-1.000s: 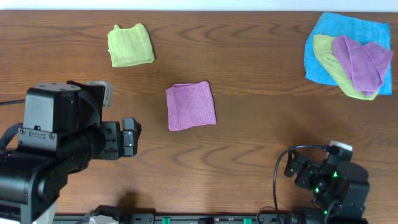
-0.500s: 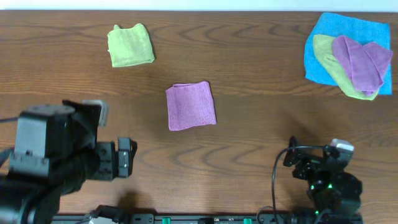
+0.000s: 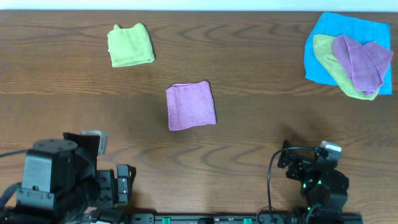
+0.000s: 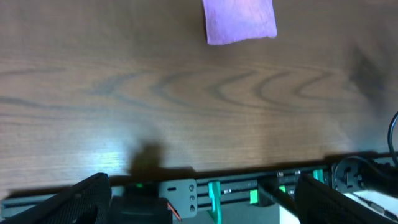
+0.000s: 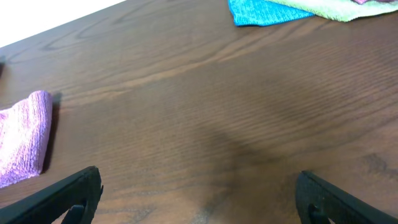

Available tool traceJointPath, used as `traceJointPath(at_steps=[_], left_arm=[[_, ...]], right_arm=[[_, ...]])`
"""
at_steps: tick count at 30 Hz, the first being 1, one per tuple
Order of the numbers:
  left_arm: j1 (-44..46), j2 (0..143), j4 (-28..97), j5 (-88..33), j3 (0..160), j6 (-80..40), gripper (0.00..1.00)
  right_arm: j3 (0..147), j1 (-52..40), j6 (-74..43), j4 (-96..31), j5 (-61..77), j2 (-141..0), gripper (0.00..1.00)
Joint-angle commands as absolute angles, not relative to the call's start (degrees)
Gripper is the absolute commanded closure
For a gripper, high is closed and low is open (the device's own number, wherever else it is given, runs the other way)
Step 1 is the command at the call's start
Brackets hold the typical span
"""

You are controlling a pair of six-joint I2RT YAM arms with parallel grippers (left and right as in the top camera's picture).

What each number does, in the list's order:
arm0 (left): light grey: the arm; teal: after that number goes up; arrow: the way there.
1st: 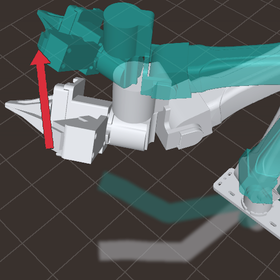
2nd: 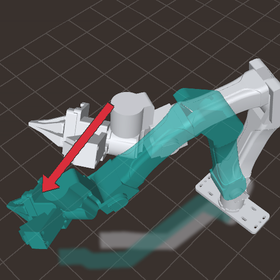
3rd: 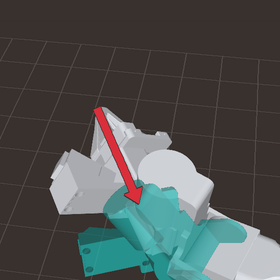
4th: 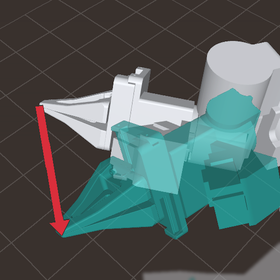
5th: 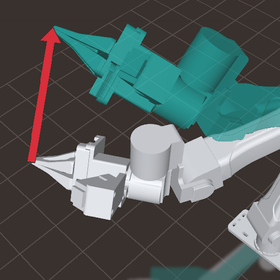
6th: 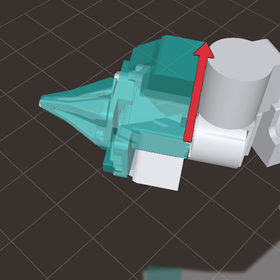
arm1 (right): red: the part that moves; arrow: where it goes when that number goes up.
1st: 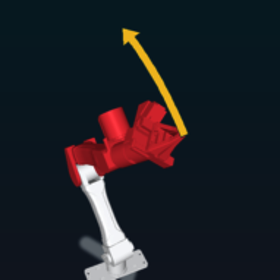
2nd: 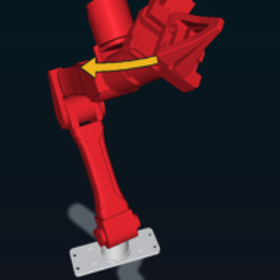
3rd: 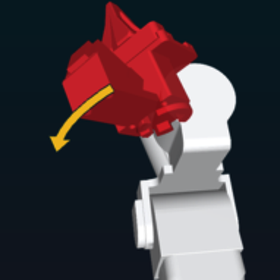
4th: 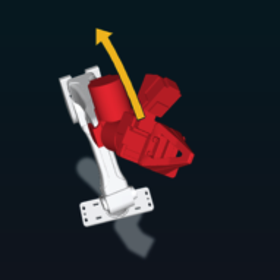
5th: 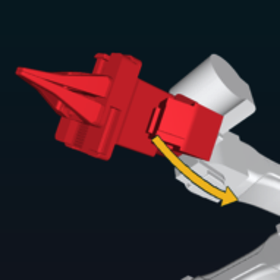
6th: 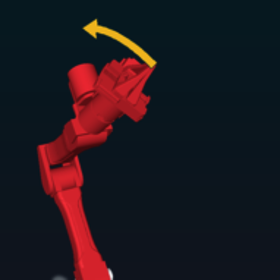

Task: Fold the cloth

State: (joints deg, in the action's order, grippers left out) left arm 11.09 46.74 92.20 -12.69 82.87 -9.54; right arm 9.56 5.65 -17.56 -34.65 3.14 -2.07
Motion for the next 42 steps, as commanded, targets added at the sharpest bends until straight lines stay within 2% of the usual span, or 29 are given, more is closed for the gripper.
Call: traceJointPath(at_steps=[1, 7, 13, 19, 23, 25, 29, 32, 34, 40, 42], left_arm=[[11.3, 44.5, 93.9, -13.6, 81.4, -15.0, 0.05], [11.3, 44.6, 91.5, -15.1, 81.4, -43.6, 0.05], [11.3, 44.6, 93.0, -11.9, 81.4, -42.5, 0.05], [11.3, 44.7, 87.6, -17.0, 80.3, -50.6, 0.05], [11.3, 44.8, 82.5, -21.5, 72.8, -60.9, 0.05], [11.3, 44.7, 77.8, -23.4, 65.5, -69.5, 0.05], [11.7, 44.1, 59.7, -28.6, 53.1, -78.8, 0.05], [14.2, 44.6, 42.8, -26.9, 44.8, -87.1, 0.05], [16.1, 45.3, 36.1, -24.7, 41.1, -90.9, 0.05], [24.9, 52.5, 28.5, -23.2, 34.2, -97.1, 0.05], [28.1, 55.9, 27.1, -19.3, 33.9, -97.7, 0.05]], right_arm=[[8.8, 5.1, -18.2, -34.6, 3.0, -1.5, 0.01], [8.8, 5.1, -18.2, -34.6, 3.0, -1.5, 0.01], [8.8, 5.1, -18.2, -34.6, 3.0, -1.5, 0.01], [8.8, 5.1, -18.2, -34.6, 3.0, -1.5, 0.01], [8.8, 5.1, -18.2, -34.6, 3.0, -1.5, 0.01], [8.8, 5.1, -18.2, -34.6, 3.0, -1.5, 0.01], [8.8, 5.1, -18.2, -34.6, 3.0, -1.5, 0.01], [8.8, 5.1, -18.2, -34.6, 3.0, -1.5, 0.01], [8.8, 5.1, -18.2, -34.6, 3.0, -1.5, 0.01], [8.8, 5.1, -18.2, -34.6, 3.0, -1.5, 0.01], [8.8, 5.1, -18.2, -34.6, 3.0, -1.5, 0.01]])
